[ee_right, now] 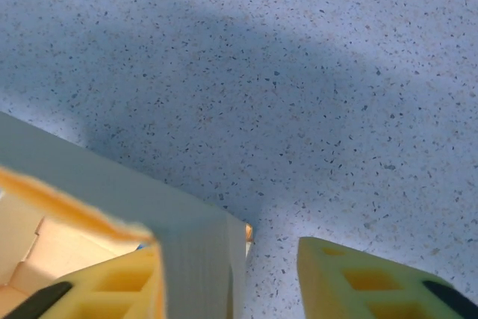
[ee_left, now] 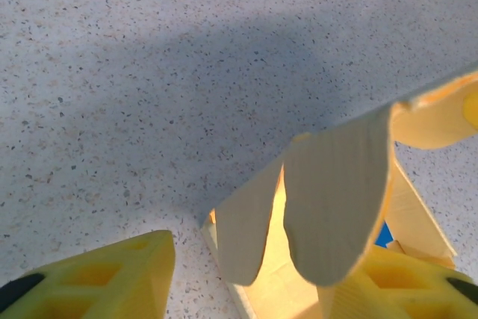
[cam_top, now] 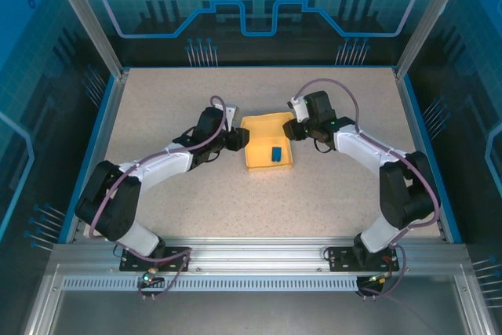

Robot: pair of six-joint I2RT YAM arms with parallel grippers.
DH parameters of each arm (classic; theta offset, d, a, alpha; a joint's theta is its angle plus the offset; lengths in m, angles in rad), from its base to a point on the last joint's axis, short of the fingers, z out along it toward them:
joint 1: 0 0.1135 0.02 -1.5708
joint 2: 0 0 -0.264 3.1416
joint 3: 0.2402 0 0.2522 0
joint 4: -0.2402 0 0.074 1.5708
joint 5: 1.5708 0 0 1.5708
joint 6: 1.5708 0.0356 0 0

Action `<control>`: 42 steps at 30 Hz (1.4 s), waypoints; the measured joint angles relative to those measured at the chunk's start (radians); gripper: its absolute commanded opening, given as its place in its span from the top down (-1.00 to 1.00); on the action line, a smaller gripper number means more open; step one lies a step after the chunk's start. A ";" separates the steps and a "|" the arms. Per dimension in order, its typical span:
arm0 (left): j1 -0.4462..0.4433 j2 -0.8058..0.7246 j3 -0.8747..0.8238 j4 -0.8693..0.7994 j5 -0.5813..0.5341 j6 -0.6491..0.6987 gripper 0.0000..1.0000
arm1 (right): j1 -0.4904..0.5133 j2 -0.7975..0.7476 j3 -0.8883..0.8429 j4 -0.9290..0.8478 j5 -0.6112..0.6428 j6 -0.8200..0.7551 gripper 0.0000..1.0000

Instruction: Fold the paper box

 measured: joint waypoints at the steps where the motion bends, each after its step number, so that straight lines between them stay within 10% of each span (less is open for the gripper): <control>1: -0.001 0.009 0.008 0.000 -0.006 0.000 0.09 | 0.004 0.005 0.006 -0.008 0.008 -0.002 0.32; 23: -0.023 0.082 0.055 0.002 -0.052 0.000 0.70 | 0.055 0.039 0.043 -0.059 0.114 0.004 0.85; 42: -0.080 0.137 0.097 0.052 -0.328 -0.035 0.97 | 0.140 0.072 0.102 -0.044 0.314 0.187 0.94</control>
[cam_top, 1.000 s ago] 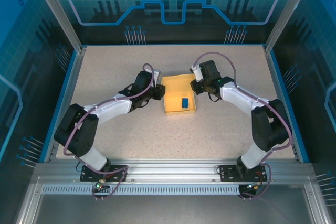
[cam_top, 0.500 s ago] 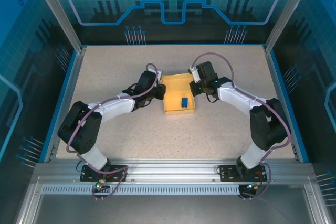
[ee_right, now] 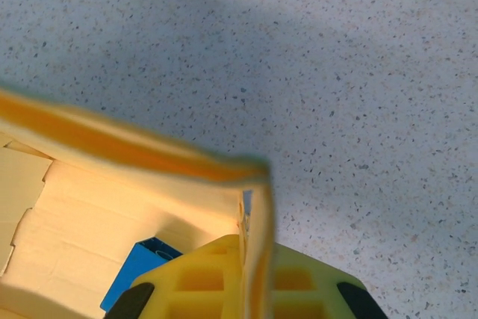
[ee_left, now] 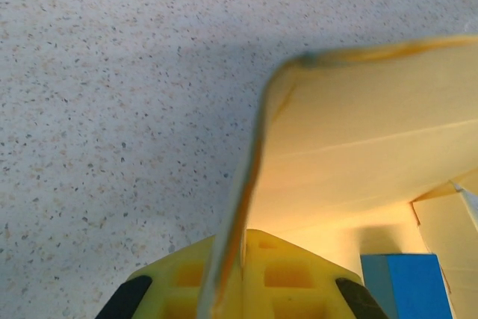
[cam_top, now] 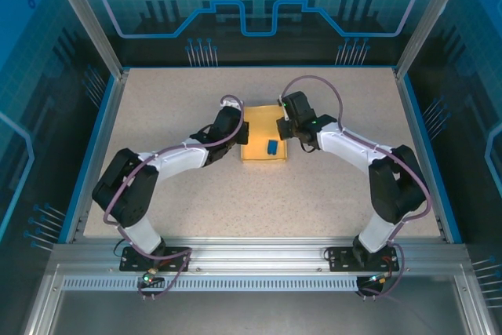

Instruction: Fold the paper box

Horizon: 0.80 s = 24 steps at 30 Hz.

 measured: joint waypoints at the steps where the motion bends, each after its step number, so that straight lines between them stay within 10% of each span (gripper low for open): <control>1: -0.001 0.007 0.003 0.011 -0.010 -0.003 0.97 | 0.003 0.004 0.003 0.006 0.010 0.011 0.94; 24: -0.071 0.050 -0.079 0.245 -0.211 -0.055 1.00 | 0.038 0.062 0.003 0.142 0.149 0.208 0.95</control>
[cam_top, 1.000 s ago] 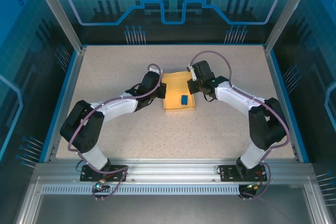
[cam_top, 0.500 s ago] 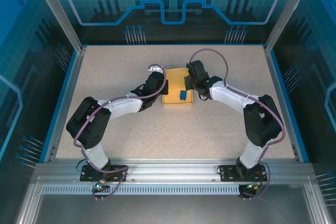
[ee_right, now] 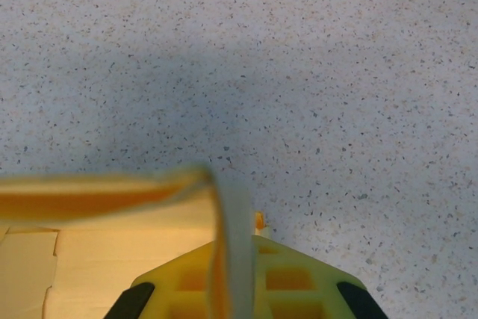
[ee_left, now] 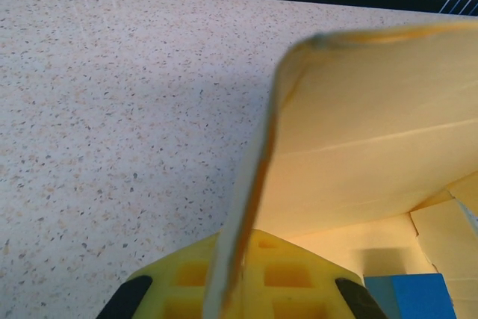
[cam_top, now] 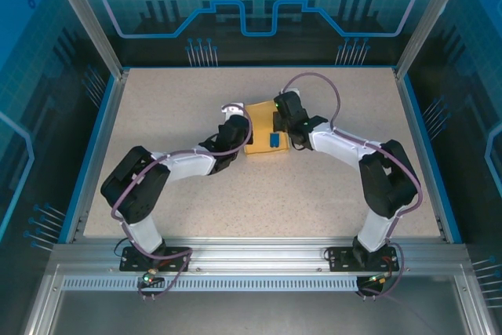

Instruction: Fold the paper box

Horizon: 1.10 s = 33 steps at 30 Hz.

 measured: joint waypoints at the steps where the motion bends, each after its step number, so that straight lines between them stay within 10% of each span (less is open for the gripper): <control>1: -0.005 0.002 -0.006 0.008 -0.008 0.000 1.00 | 0.003 0.000 -0.014 0.014 0.007 0.003 0.95; 33: -0.146 0.010 -0.322 0.495 -0.200 0.141 0.96 | 0.133 -0.108 -0.480 0.601 0.156 0.005 0.98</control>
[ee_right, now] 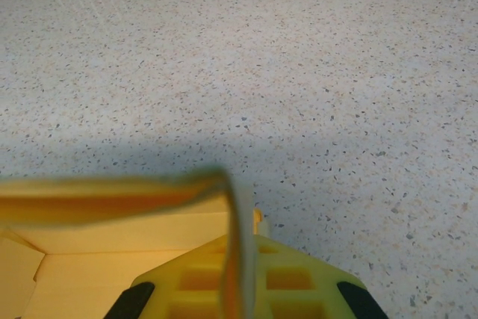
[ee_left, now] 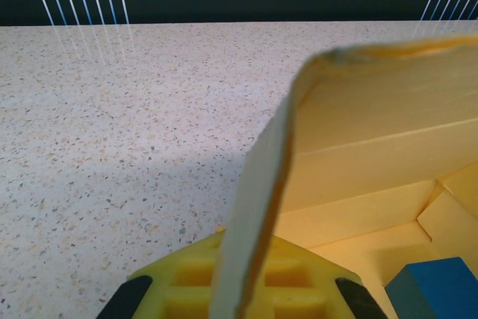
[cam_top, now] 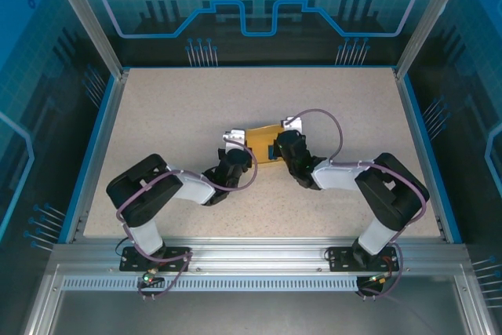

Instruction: Fold the paper box

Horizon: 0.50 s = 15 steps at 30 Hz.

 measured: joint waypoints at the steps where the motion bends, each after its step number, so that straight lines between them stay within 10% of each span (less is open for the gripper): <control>1: -0.002 0.000 -0.003 0.005 -0.002 0.002 0.96 | 0.005 -0.002 -0.010 0.011 0.007 0.000 0.98; 15: -0.023 0.017 -0.047 0.093 -0.016 0.024 0.95 | 0.037 -0.011 -0.109 0.155 0.044 -0.021 0.99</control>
